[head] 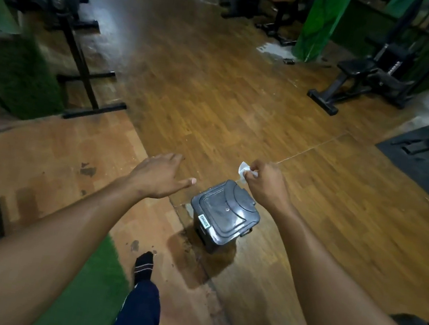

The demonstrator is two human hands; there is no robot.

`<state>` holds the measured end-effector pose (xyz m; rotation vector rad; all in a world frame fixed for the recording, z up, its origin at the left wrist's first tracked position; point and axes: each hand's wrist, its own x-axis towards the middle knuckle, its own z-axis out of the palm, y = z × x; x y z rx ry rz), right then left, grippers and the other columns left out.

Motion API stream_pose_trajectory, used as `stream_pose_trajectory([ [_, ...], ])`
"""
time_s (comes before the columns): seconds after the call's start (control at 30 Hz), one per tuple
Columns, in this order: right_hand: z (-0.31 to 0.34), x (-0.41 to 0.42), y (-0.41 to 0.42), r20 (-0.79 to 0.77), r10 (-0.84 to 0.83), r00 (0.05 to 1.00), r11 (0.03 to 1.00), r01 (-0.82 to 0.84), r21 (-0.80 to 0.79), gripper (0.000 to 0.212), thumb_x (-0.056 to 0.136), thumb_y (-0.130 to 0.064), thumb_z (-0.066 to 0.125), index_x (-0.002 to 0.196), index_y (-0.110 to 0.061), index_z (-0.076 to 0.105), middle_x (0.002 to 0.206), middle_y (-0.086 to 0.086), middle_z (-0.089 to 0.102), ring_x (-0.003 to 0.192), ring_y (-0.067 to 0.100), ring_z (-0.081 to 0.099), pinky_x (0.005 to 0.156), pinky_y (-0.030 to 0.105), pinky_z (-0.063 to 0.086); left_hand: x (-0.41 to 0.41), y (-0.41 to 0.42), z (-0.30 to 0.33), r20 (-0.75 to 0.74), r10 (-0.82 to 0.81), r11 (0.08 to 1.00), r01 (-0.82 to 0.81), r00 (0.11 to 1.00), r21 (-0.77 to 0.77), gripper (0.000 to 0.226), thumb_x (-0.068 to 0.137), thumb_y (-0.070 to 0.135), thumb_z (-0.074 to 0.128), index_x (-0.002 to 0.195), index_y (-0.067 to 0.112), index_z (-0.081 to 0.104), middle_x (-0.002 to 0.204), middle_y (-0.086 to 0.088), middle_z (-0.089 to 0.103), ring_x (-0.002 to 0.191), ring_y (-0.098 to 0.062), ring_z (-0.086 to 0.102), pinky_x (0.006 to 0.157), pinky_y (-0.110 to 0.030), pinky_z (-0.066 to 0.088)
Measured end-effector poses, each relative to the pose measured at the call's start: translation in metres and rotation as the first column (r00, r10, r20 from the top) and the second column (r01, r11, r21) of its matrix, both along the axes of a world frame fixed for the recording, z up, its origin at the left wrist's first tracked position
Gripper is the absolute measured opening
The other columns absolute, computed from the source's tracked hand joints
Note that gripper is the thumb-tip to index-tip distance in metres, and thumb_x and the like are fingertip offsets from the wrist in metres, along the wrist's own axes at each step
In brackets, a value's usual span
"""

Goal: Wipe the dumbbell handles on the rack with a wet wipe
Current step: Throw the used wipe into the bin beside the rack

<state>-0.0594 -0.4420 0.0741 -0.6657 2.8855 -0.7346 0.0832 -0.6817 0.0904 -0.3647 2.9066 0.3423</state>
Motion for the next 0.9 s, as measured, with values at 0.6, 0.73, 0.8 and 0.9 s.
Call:
stream_pose_trajectory([
  [0.6,-0.017,-0.089,-0.124,0.149,-0.464,0.873,0.885,0.463,0.047,0.020,0.086,-0.038,0.054,0.096,-0.022,0.063,0.097,0.005,0.065,0.087,0.027,0.060,0.066,0.033,0.045,-0.221,-0.146,-0.011,0.108,-0.461,0.887,0.460,0.881,0.037,0.090,0.094,0.076,0.043,0.160,0.016,0.027,0.164,-0.009,0.033,0.147,-0.032,0.036,0.117,-0.049,0.031],
  [0.73,-0.011,-0.095,-0.114,0.131,-0.532,0.837,0.846,0.532,0.034,0.021,0.085,-0.040,0.053,0.094,-0.023,0.061,0.095,0.004,0.066,0.086,0.027,0.062,0.070,0.038,0.051,-0.249,-0.135,-0.009,0.072,-0.534,0.845,0.532,0.842,0.055,0.089,0.094,0.075,0.045,0.157,0.015,0.030,0.163,-0.010,0.036,0.146,-0.032,0.038,0.115,-0.047,0.034],
  [0.8,-0.010,-0.098,-0.109,0.136,-0.558,0.819,0.828,0.559,0.032,0.020,0.085,-0.040,0.052,0.093,-0.024,0.061,0.095,0.005,0.066,0.086,0.027,0.061,0.070,0.038,0.051,-0.259,-0.129,-0.008,0.064,-0.555,0.832,0.551,0.829,0.067,0.088,0.094,0.074,0.046,0.158,0.015,0.030,0.163,-0.009,0.035,0.146,-0.032,0.037,0.116,-0.048,0.034],
  [0.9,-0.009,-0.102,-0.102,0.142,-0.585,0.798,0.809,0.588,0.028,0.021,0.086,-0.040,0.052,0.095,-0.023,0.060,0.096,0.005,0.066,0.088,0.027,0.061,0.071,0.039,0.051,-0.271,-0.123,-0.012,0.057,-0.584,0.811,0.581,0.810,0.068,0.090,0.093,0.077,0.043,0.159,0.017,0.029,0.165,-0.008,0.033,0.148,-0.031,0.036,0.117,-0.053,0.032],
])
